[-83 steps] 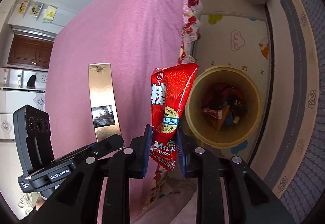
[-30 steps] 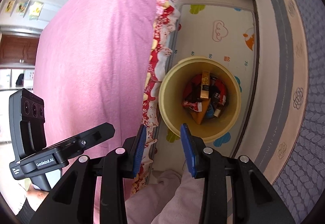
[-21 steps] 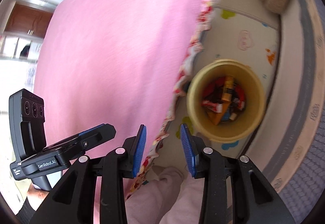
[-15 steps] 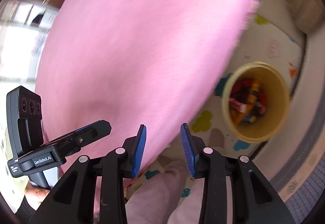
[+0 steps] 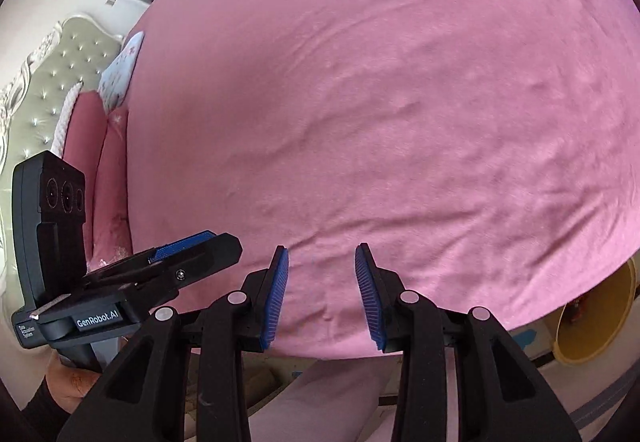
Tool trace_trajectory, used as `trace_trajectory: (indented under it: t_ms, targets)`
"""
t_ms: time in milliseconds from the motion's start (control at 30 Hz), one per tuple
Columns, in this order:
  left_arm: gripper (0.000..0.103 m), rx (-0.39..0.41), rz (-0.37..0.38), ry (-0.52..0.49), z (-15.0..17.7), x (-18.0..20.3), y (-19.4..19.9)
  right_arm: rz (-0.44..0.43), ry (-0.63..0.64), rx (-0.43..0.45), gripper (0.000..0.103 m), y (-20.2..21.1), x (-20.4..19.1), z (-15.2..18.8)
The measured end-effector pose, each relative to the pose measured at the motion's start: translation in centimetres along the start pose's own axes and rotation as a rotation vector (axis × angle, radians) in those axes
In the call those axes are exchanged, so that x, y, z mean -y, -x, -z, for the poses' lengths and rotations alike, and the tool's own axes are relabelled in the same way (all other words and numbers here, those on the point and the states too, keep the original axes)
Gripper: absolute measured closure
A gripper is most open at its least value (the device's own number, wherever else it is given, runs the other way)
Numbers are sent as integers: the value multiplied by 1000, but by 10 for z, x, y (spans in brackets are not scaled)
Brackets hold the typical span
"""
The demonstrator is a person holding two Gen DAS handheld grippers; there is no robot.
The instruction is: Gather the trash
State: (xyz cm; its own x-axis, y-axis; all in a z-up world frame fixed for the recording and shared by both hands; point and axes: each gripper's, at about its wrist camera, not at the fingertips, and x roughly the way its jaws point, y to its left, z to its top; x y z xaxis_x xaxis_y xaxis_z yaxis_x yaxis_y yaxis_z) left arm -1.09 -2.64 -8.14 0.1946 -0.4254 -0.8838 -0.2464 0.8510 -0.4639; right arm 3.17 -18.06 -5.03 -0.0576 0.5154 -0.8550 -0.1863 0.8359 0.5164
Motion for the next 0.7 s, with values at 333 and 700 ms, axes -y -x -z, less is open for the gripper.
trace_trajectory:
  t_ms: [333,700]
  targets:
    - [30,120,-38,69,4,-72,61,25,145,-16,68,-23,-78,-17]
    - [10,327,-138,63,13,-81,121,109,302,152,47,10,-123,-22]
